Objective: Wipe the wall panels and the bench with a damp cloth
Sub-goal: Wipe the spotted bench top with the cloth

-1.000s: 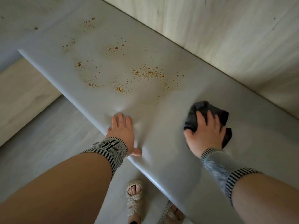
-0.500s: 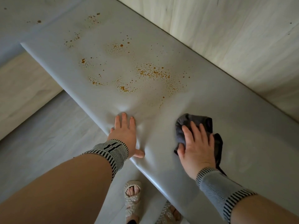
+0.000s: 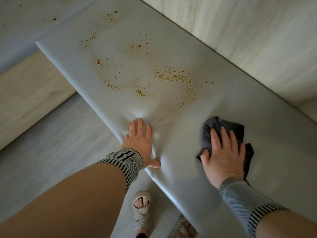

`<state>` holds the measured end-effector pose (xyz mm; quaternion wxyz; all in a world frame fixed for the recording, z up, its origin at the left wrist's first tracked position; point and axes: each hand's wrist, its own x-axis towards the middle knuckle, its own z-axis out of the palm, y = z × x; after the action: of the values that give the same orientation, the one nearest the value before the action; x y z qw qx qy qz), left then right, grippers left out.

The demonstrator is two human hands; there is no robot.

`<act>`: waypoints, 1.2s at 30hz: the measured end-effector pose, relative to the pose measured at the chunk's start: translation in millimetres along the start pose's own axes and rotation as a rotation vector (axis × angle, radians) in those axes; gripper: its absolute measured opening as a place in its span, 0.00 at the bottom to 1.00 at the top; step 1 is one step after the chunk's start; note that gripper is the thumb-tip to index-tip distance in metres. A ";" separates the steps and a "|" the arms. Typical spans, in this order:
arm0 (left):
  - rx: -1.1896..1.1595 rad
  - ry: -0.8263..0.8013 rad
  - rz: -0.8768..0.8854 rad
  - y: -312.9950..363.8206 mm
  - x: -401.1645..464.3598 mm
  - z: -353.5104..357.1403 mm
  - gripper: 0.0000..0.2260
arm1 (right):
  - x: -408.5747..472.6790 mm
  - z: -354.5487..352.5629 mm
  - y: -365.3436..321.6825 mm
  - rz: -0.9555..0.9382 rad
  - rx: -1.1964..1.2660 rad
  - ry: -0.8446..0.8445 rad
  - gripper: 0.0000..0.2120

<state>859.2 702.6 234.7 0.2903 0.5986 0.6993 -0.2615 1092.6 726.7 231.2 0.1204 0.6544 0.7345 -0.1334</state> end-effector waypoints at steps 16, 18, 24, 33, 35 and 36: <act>-0.014 0.026 -0.001 1.0 0.2 3.0 0.63 | 9.1 1.1 -40.0 -0.097 0.014 0.017 0.31; -0.020 0.036 0.001 0.9 -0.4 2.5 0.63 | -8.9 4.4 -61.6 -0.321 0.017 -0.038 0.31; -0.034 0.053 0.012 -1.7 -1.3 5.6 0.63 | 42.6 -14.9 -95.9 -0.538 -0.111 -0.110 0.34; -0.080 0.122 0.043 -8.4 -5.5 11.0 0.61 | -18.3 12.5 -57.2 -0.636 -0.099 -0.093 0.39; -0.092 0.124 0.049 -10.6 -7.1 10.6 0.61 | 3.4 3.1 -82.2 -0.638 -0.136 -0.051 0.39; -0.085 0.124 0.052 -11.6 -8.5 9.7 0.61 | 15.3 1.1 -94.8 -0.625 -0.133 -0.061 0.37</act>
<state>849.6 688.2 234.3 0.2782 0.6188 0.7106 -0.1863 996.7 730.3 228.5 0.1383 0.3835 0.9031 -0.1352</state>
